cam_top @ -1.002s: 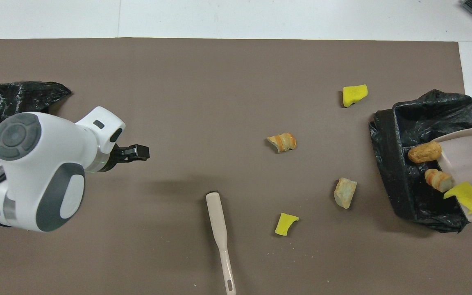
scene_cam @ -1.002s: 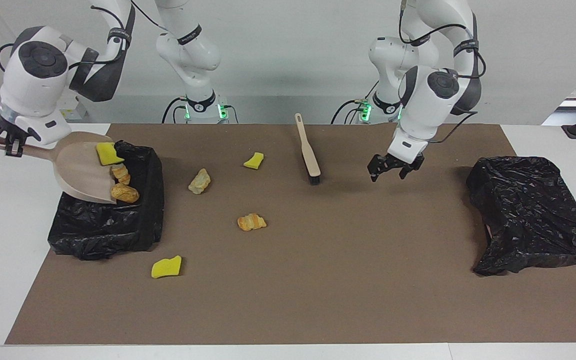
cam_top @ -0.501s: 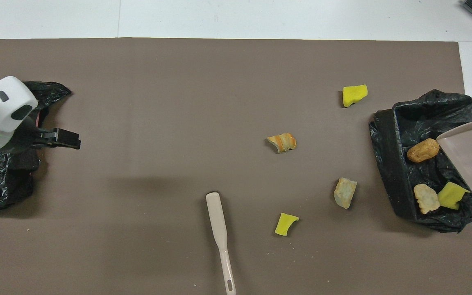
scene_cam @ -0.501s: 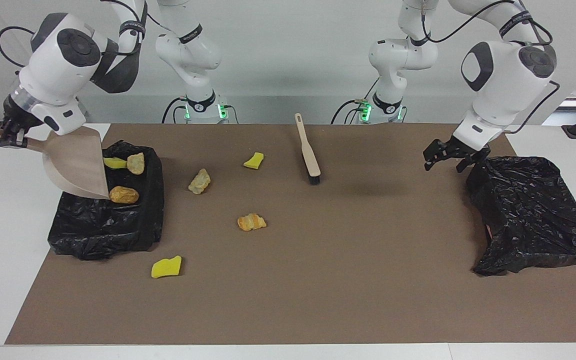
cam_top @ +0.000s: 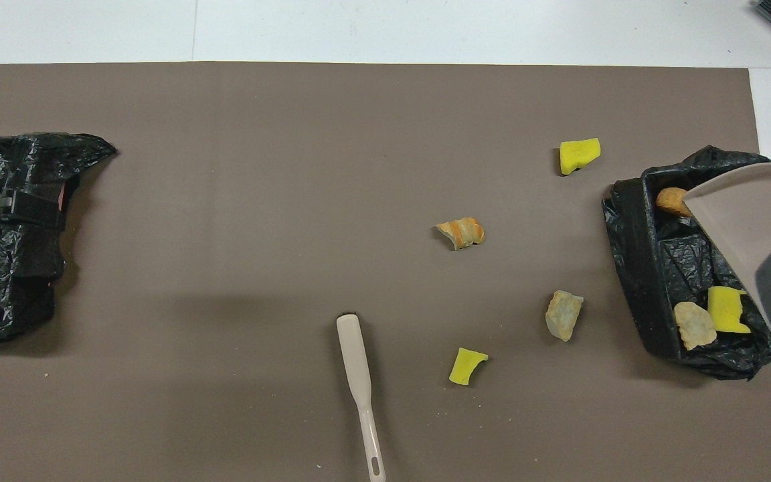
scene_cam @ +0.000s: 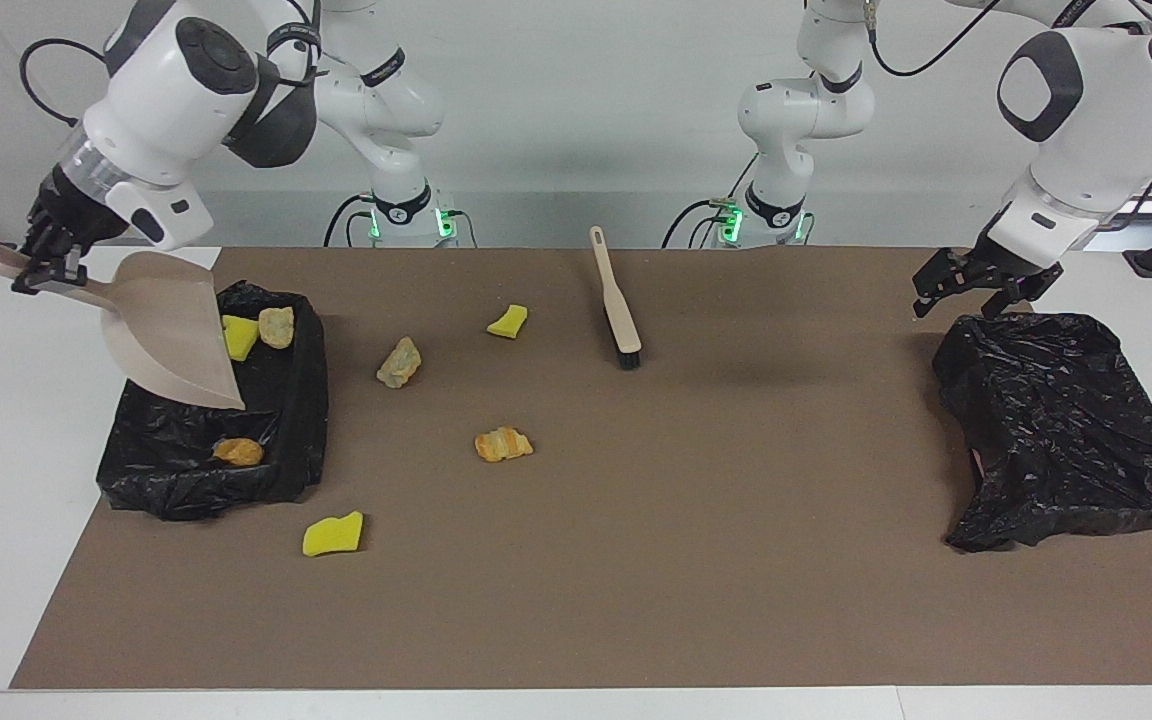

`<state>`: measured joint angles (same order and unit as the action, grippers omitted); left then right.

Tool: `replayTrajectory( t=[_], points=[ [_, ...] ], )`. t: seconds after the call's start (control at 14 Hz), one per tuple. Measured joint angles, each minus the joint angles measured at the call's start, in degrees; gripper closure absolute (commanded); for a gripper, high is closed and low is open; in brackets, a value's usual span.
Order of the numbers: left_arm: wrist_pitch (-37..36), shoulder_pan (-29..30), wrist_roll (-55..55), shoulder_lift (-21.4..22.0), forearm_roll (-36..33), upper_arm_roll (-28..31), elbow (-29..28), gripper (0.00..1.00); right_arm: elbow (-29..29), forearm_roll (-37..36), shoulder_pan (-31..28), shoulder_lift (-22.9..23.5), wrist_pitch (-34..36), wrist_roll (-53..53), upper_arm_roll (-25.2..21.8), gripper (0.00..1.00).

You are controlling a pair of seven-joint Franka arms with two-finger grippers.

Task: Sweep and dump trash in bin
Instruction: 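Bring the empty dustpan back to the table center with the right gripper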

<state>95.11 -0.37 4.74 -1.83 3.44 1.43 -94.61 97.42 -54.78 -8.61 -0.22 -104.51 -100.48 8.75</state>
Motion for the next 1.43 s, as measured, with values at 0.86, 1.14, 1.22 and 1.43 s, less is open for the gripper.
replayTrajectory(
  t=[0.86,1.14,1.22,1.43],
  points=[
    [-5.32,-0.12,-0.54,0.73,-2.10,-1.42,3.40,0.00,-10.85,29.40,13.86,12.39,3.91,60.15,0.24,1.00],
    [-6.00,-0.11,-0.54,1.13,-2.10,-1.35,3.40,0.00,-21.64,39.06,20.02,23.75,3.72,88.70,0.23,1.00],
    [-6.00,-0.11,-0.54,1.14,-2.10,-1.34,3.40,0.00,-24.76,41.41,21.75,26.64,3.56,96.20,0.23,1.00],
    [-6.00,-0.11,-0.54,1.14,-2.10,-1.39,3.40,0.00,-31.02,44.36,27.17,34.17,0.33,115.84,0.28,1.00]
  ],
)
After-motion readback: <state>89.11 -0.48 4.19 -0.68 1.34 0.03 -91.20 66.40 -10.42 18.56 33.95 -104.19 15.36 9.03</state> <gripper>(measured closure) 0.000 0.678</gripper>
